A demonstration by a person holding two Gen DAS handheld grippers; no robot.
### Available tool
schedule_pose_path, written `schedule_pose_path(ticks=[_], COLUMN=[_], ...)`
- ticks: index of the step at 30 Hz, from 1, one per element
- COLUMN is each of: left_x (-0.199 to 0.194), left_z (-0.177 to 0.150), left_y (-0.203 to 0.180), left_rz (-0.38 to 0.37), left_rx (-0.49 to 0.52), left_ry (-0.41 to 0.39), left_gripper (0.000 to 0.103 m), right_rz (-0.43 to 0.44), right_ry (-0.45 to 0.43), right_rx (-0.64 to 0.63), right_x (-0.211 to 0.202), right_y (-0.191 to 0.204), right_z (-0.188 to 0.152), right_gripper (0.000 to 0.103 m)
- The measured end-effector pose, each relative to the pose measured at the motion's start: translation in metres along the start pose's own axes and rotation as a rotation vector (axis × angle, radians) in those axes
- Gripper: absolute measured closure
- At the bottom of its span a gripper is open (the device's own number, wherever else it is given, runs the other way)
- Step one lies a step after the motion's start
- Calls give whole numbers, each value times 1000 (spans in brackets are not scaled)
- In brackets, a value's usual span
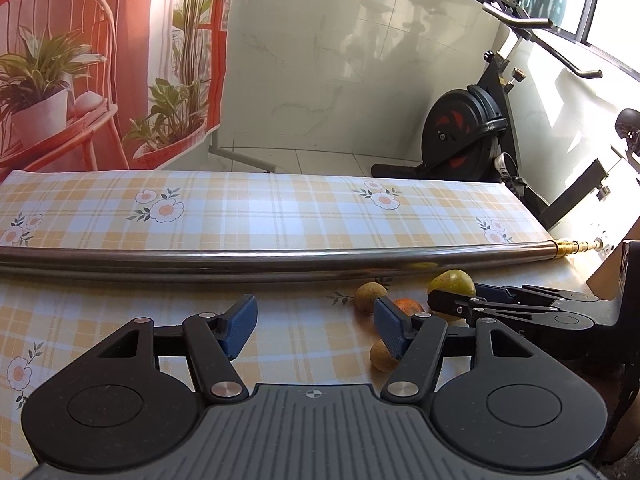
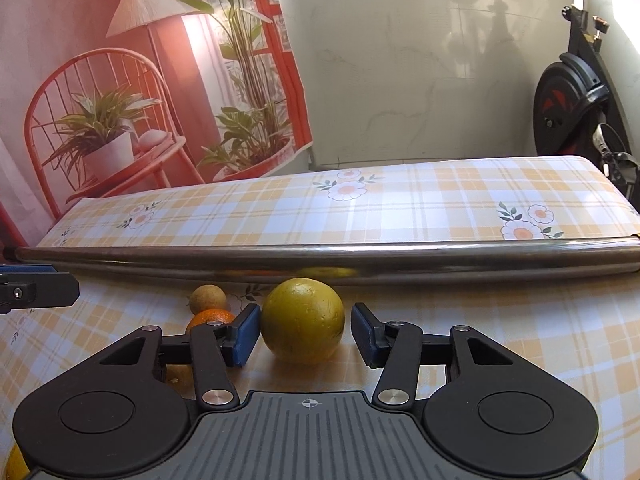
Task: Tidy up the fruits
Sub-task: 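Grasp a yellow-green citrus with the right tool while the left tool approaches an orange, then close the left tool around the orange while the right tool holds the citrus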
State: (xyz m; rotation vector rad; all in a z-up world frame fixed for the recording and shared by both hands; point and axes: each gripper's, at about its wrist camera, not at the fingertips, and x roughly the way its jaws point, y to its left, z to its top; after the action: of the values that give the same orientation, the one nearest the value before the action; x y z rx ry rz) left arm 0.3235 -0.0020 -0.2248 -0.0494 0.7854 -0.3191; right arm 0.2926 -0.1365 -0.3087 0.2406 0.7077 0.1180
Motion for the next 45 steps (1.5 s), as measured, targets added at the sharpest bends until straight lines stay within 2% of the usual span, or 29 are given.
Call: schedule_pose_path(ticks=[11, 14, 25, 28, 30, 31, 38, 45], left_x=[33, 46, 81, 84, 87, 87, 78, 44], left_z=[8, 9, 3, 2, 1, 1, 2, 6], left_y=[-18, -26, -47, -49, -51, -51, -51, -52], left_rz=[-128, -159, -142, -127, -110, -106, -108, -122], left_rx=[-8, -8, 49, 64, 76, 80, 93, 102], left_ry=[95, 126, 202, 210, 213, 212, 203, 146], left_gripper=[55, 55, 55, 57, 64, 64, 65, 65], right_rz=[-38, -52, -96, -97, -96, -95, -76, -57], right_ry=[-36, -49, -85, -88, -91, -91, -83, -87], right_rx=[93, 122, 181, 197, 207, 211, 236, 235], right_x=[-29, -41, -80, -85, -88, -88, -94, -107], right_y=[-21, -29, -52, -56, -56, -56, -57, -47], right_z=[-15, -22, -44, -48, -50, -51, -55, -58], right_gripper=[61, 61, 61, 61, 61, 61, 61, 61])
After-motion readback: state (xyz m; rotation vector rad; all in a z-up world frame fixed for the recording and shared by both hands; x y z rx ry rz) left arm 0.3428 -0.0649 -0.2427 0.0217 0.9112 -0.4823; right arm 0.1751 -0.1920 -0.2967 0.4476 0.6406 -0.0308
